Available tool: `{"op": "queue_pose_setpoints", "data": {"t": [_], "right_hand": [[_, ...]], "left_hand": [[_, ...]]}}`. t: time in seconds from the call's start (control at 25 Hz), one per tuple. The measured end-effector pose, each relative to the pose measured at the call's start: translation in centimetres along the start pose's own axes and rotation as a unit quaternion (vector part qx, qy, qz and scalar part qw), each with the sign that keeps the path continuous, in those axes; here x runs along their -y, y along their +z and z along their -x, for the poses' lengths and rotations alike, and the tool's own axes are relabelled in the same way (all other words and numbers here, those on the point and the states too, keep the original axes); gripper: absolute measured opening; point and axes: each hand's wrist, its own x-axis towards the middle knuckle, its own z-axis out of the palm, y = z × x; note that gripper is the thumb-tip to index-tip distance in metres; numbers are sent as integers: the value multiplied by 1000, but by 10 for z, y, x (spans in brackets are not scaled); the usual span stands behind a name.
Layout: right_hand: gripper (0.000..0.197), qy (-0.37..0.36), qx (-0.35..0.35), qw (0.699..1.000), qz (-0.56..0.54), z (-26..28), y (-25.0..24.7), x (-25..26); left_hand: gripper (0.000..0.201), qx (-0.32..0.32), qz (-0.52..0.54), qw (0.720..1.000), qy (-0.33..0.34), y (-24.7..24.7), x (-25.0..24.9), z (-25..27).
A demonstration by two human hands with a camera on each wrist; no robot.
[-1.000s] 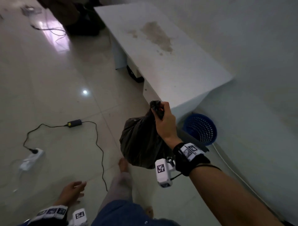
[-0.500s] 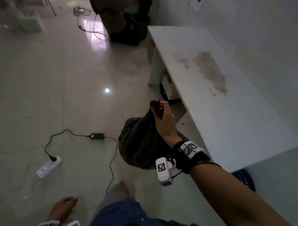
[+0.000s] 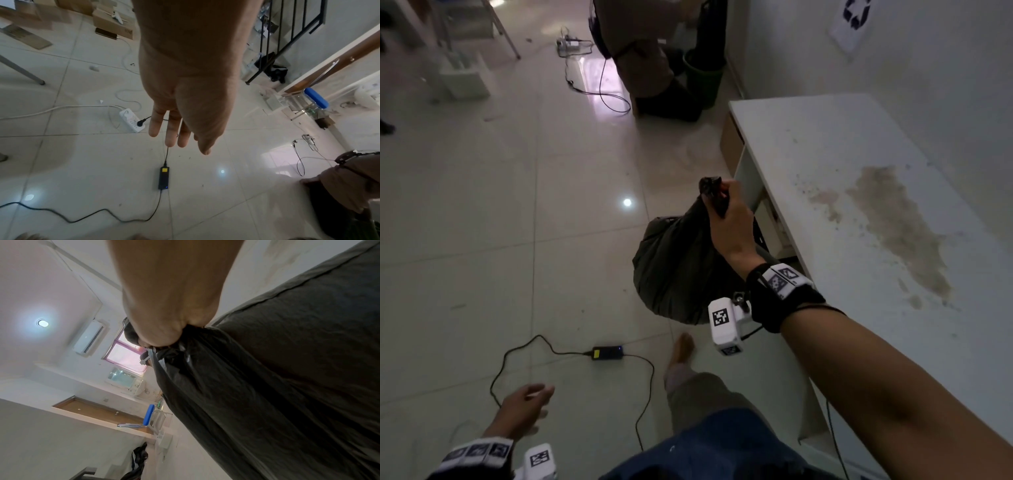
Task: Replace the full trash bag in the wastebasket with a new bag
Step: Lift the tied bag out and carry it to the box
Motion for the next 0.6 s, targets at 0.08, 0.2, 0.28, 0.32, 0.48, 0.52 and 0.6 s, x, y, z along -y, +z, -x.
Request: {"op": "queue_pose_setpoints", "data": {"t": [0.08,0.2,0.28,0.32,0.48,0.52,0.6], "right_hand": [[26,20,5,1000,-4,-54,19,-11],[24,44,8,998,-34,-136,47,-25],[24,62,13,997,-41,-181,65,-31],[24,65,14,997,-41,-208,76,-33],[25,65,-6,997,-37,-293,105,-43],[26,75,-15,996,-40,-316,114,-50],[26,87,-38,995,-34,-361,132,-62]], "left_hand": [[34,-15,8,1000,-11,-2,-39,-25],[34,-45,30,998,-10,-14,-113,-54],[34,-65,37,997,-20,-25,-151,-76],[34,-68,43,996,-24,-29,-174,-87],[36,-59,39,997,-39,-43,-251,-142],[35,-52,33,997,-39,-47,-275,-164],[36,-32,20,999,-30,-56,-326,-212]]}}
